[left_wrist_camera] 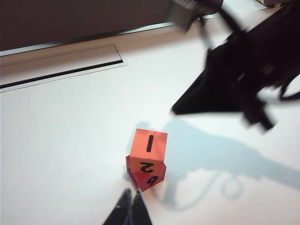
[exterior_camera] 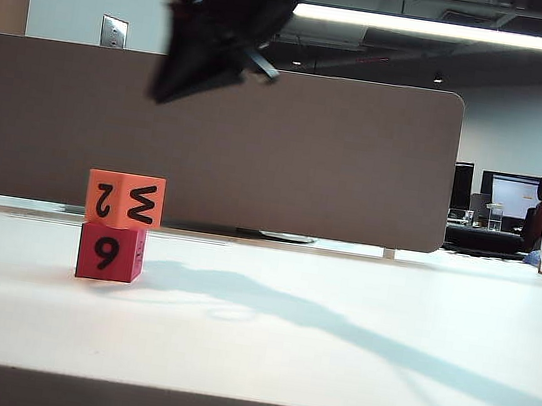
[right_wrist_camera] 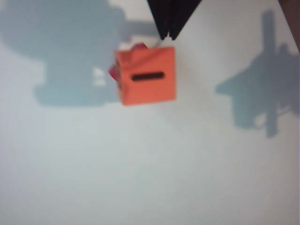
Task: Stack the letter block on the right onto the letter block on the left.
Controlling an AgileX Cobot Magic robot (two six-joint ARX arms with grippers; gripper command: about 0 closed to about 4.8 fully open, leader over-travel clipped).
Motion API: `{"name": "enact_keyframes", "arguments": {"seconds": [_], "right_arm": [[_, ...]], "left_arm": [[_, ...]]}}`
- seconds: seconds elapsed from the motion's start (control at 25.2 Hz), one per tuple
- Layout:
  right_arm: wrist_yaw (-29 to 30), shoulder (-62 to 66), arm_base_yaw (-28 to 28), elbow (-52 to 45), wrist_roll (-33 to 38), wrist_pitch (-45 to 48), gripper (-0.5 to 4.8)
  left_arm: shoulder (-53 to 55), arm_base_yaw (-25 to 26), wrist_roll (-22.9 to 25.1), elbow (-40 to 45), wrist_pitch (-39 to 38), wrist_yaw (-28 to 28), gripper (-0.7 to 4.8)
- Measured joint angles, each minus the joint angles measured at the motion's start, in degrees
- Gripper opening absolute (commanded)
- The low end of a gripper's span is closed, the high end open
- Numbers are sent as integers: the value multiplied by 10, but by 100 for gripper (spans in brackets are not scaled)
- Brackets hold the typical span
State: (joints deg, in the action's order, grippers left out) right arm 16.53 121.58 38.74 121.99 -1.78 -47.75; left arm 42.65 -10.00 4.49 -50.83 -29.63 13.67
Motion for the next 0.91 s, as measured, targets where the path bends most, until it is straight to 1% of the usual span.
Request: {"name": "enact_keyframes", "arguments": {"seconds": [0.16,0.24,0.32,0.36,0.4,0.48,0.67,0.79,0.91], "right_arm": [[-33,-40,-24,0,2,-28,-9],[-60,-64,-35,-1,3,-37,-9],[-94,-95,-43,-4,3,-47,-9],[-148,-135,-47,-23,11,-44,-9],[-190,-178,-48,-52,14,-40,-9],[-210,-224,-48,-103,16,-20,-9],[-215,-343,-48,-270,16,30,-9],[-219,-418,-48,-369,16,75,-9],[-239,-492,-48,-467,16,120,-8]], "left_arm": [[0,0,0,0,0,0,-6],[0,0,0,0,0,0,-5],[0,0,0,0,0,0,-6],[0,0,0,0,0,0,-6],[0,0,0,0,0,2,-5],[-4,0,0,2,1,3,-5],[-30,0,0,45,7,4,-6],[-49,0,0,88,17,4,-6],[-69,0,-2,146,52,7,-6]]}}
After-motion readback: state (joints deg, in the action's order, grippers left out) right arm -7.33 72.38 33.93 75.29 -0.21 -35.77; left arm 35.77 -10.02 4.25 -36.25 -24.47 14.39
